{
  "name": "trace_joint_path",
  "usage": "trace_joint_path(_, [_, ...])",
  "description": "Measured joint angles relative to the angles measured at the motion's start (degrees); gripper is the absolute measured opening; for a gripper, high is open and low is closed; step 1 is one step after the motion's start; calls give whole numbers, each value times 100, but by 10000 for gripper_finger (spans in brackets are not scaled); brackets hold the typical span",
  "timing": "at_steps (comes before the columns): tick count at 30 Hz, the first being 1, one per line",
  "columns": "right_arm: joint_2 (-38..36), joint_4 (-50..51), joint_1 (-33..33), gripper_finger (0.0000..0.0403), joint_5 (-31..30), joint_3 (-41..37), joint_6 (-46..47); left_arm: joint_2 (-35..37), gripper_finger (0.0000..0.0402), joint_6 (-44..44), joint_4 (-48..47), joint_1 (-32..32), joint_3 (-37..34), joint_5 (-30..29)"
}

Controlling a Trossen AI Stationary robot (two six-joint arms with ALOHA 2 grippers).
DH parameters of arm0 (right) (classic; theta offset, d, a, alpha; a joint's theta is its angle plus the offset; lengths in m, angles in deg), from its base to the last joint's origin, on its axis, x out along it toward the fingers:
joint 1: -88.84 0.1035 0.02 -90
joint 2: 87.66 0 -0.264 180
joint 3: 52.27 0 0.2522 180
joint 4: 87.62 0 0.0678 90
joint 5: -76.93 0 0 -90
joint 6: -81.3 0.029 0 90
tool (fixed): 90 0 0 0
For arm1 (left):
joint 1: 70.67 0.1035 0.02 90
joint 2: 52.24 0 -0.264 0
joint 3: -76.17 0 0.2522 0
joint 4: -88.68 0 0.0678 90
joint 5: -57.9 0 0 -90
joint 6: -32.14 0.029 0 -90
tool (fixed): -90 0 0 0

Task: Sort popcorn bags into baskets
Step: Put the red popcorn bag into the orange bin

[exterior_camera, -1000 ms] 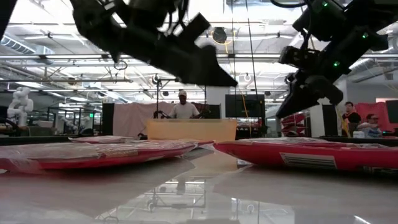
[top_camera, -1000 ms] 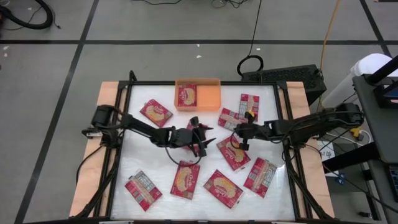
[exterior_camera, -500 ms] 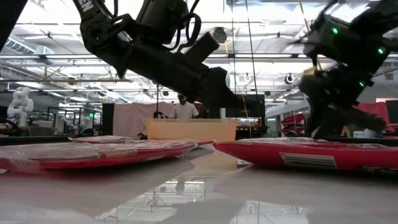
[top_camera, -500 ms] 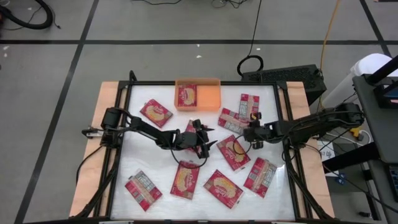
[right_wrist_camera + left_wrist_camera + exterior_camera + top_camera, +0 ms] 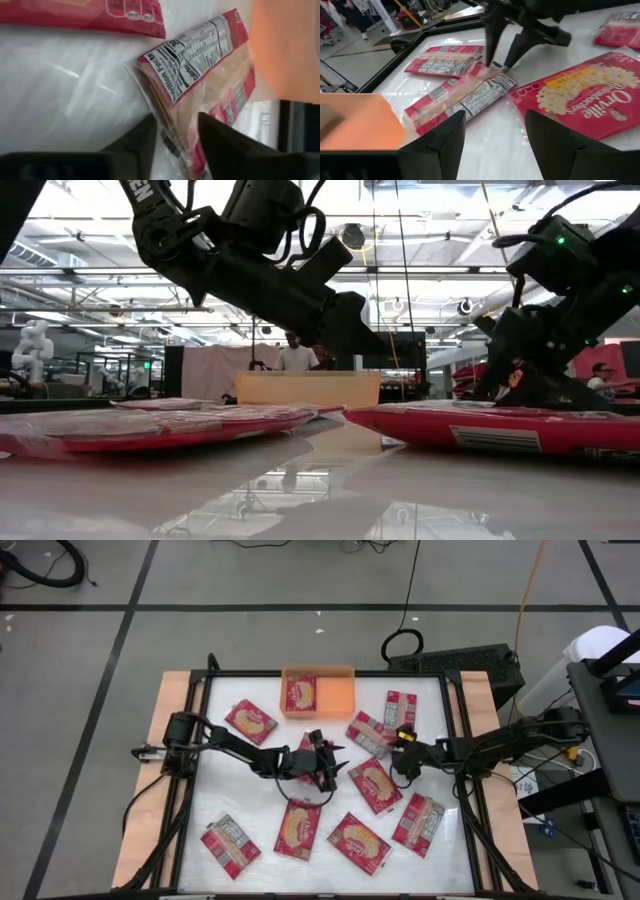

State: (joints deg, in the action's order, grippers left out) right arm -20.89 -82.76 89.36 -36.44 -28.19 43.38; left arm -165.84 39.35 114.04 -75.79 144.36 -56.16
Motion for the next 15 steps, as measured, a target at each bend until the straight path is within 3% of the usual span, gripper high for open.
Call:
trace_joint_path(5, [4, -517, -82, 12, 219, -26, 138, 0, 215, 1, 1, -4, 0, 0])
trace_joint_path(9, [40, -1110, -82, 11, 138, 31, 227, 0, 216, 3, -3, -22, 0, 21])
trace_joint_path(15, [17, -985, -80, 2, 109, 602, 353, 0, 223, 614, 83, -108, 0, 87])
